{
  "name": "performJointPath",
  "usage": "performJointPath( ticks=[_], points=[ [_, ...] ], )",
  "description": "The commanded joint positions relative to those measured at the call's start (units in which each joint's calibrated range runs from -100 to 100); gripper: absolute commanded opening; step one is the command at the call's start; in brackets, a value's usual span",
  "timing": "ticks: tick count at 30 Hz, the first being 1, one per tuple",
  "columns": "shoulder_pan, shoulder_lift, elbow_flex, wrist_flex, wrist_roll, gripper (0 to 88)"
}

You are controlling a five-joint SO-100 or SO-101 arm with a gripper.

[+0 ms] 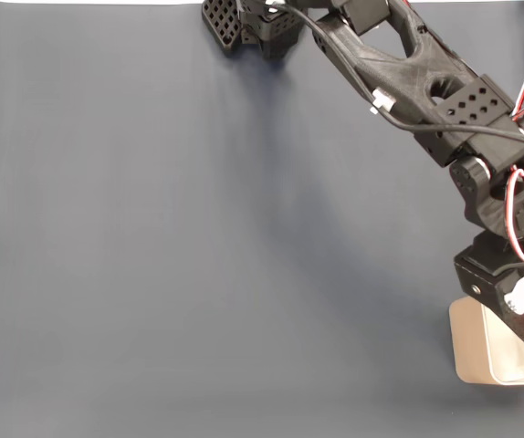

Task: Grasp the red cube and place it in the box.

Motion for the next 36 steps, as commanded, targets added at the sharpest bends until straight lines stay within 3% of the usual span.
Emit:
performJointPath(
  ticks=[1,8,10,12,15,36],
  points=[
    [0.47,-0.98,-3.02,-1.37,0.20,10.0],
    [0.47,-0.98,-3.02,-1.53,0.20,10.9],
    [0.54,-0.98,-2.66,-1.12,0.15,20.3],
    [0.69,-1.24,-2.29,-1.04,-0.20,38.1],
    [0.69,-1.59,-2.75,-1.21,-0.49,46.0],
    [0.69,-1.76,-2.75,-2.93,-0.24,48.9]
  ],
)
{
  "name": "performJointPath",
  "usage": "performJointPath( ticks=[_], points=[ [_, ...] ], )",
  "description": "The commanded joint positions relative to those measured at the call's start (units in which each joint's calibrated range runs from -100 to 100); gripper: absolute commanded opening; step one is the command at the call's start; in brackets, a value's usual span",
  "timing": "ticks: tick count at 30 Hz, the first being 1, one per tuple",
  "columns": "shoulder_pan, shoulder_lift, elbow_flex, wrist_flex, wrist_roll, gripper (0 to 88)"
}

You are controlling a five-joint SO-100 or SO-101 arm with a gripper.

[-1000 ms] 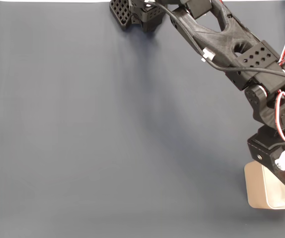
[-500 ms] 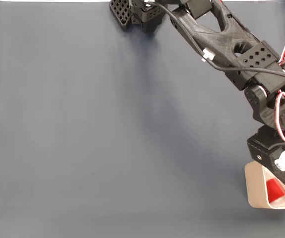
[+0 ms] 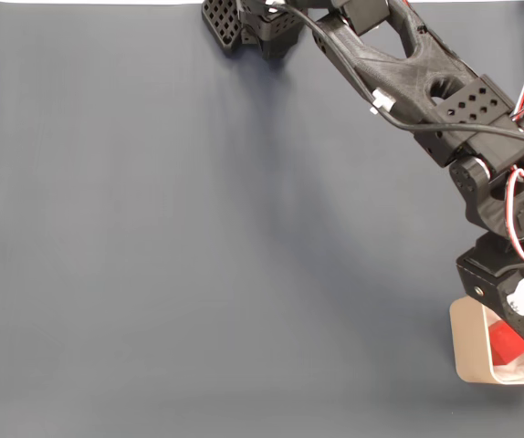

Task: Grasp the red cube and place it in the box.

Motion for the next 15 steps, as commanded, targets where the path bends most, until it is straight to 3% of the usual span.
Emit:
performJointPath(
  ticks=[1,15],
  points=[
    [0.61,-1.85,-2.75,-1.18,-0.10,48.9],
    [0.26,-2.28,-2.57,-1.42,-0.39,48.9]
  ],
)
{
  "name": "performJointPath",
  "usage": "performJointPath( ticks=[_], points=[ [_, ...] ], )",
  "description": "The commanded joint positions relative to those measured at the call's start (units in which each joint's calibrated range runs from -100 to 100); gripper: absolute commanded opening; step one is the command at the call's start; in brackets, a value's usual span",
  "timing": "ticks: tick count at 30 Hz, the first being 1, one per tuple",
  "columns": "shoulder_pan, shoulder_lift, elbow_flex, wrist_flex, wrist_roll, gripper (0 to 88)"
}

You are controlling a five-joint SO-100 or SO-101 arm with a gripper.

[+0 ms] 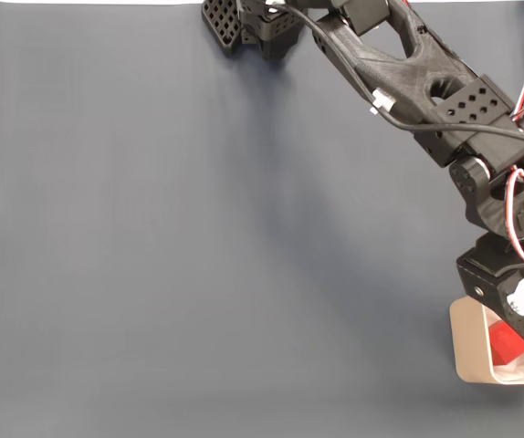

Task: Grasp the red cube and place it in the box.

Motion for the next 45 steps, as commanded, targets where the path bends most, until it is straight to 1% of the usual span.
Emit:
performJointPath(
  ticks=[1,5,6,7,9,10,12,13,14,21,27,31,40,43,45],
  points=[
    [0.19,-2.28,-2.57,-1.34,-0.49,48.9],
    [0.19,-2.63,-2.57,-1.51,-0.68,48.2],
    [0.26,-2.71,-2.57,-1.51,-0.68,46.9],
    [0.40,-2.89,-2.57,-1.51,-0.59,43.5],
    [0.97,-3.32,-2.29,-1.51,-0.15,33.9],
    [1.54,-3.84,-1.93,-1.67,0.00,26.6],
    [3.17,-5.57,-0.10,-1.92,0.10,7.9],
    [4.38,-6.70,1.17,-1.92,0.34,1.6],
    [5.80,-8.09,3.09,-2.25,0.49,0.0],
    [17.59,-24.12,24.53,-10.36,0.39,0.0],
    [22.77,-46.48,48.25,-10.44,-0.83,0.0],
    [24.26,-62.59,66.23,-10.52,-1.03,0.0],
    [24.69,-94.05,104.64,-12.16,-1.27,0.0],
    [24.69,-105.14,117.32,-10.61,-1.32,0.0],
    [24.76,-111.99,123.80,-7.33,-1.61,0.0]
  ],
)
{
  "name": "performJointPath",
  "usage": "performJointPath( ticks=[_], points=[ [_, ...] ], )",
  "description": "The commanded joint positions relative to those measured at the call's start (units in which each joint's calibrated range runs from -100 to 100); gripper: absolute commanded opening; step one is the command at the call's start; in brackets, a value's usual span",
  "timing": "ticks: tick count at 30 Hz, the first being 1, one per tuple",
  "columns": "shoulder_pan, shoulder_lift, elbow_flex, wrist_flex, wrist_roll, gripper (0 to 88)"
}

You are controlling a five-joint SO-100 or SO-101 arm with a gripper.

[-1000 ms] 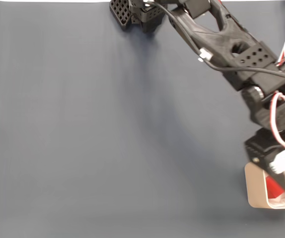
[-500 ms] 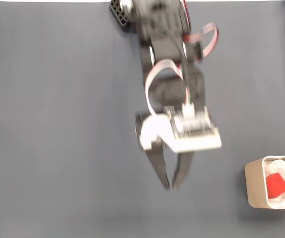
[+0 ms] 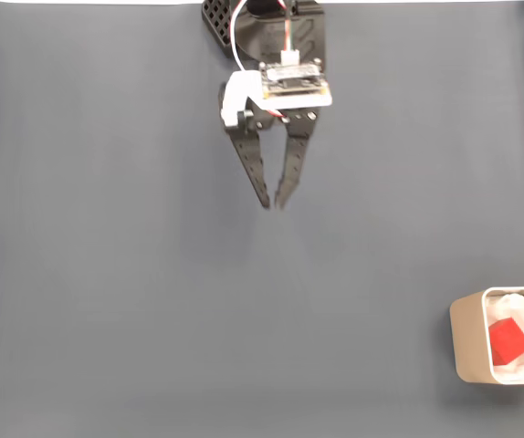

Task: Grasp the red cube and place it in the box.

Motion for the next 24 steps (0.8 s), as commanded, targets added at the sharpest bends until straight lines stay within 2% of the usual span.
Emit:
performJointPath(
  ticks=[1,6,11,20,24],
  points=[
    [0.13,-13.50,10.99,4.83,-0.63,0.0],
    [0.27,-25.98,19.47,22.70,-1.37,0.0],
    [1.27,-31.09,24.31,33.84,-1.03,0.0],
    [1.41,-31.26,25.50,43.76,-0.98,0.0],
    [1.41,-31.26,25.50,43.68,-1.66,0.0]
  ],
)
